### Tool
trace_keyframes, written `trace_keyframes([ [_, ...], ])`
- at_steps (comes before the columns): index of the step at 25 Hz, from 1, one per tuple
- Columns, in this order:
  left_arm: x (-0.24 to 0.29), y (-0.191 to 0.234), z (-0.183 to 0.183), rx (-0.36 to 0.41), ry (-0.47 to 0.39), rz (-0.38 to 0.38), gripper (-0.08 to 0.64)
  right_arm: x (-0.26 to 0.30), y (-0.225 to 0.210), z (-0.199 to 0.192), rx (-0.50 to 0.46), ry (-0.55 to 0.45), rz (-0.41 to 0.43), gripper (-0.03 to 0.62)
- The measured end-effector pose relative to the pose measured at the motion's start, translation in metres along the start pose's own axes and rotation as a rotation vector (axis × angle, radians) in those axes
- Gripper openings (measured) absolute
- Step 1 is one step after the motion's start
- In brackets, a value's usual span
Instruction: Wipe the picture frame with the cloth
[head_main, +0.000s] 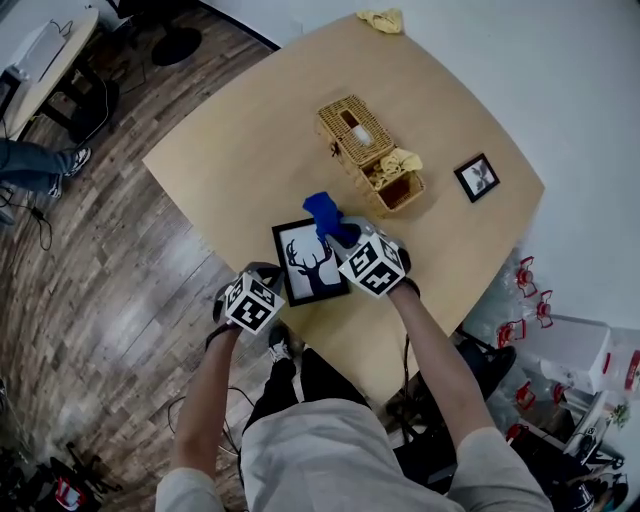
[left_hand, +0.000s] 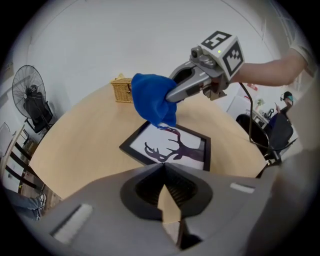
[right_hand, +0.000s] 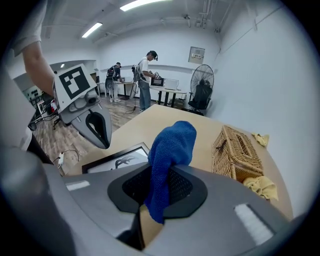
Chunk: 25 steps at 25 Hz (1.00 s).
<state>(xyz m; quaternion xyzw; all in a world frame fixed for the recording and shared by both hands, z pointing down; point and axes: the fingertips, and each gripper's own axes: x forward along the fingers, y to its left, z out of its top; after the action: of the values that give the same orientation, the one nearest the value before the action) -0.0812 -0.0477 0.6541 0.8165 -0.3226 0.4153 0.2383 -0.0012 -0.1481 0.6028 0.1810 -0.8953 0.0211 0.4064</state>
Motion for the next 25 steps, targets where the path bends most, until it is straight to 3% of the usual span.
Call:
trace_keyframes([
  [12,0.023,-0.001,-0.014,0.056,0.085,-0.025,0.052,0.021,-0.006,-0.013,0.054,0.036,-0.046,0.052],
  [16,0.024,-0.002,-0.02,0.043,0.113,-0.037,0.052,0.026,-0.008,-0.016,0.065,0.042,-0.047,0.052],
  [21,0.027,-0.002,-0.02,0.091,0.165,-0.03,0.054,0.036,-0.013,-0.019,0.04,0.066,-0.049,0.052],
  [25,0.028,-0.002,-0.021,0.082,0.185,-0.045,0.054,0.049,-0.013,-0.024,0.013,0.109,-0.041,0.052],
])
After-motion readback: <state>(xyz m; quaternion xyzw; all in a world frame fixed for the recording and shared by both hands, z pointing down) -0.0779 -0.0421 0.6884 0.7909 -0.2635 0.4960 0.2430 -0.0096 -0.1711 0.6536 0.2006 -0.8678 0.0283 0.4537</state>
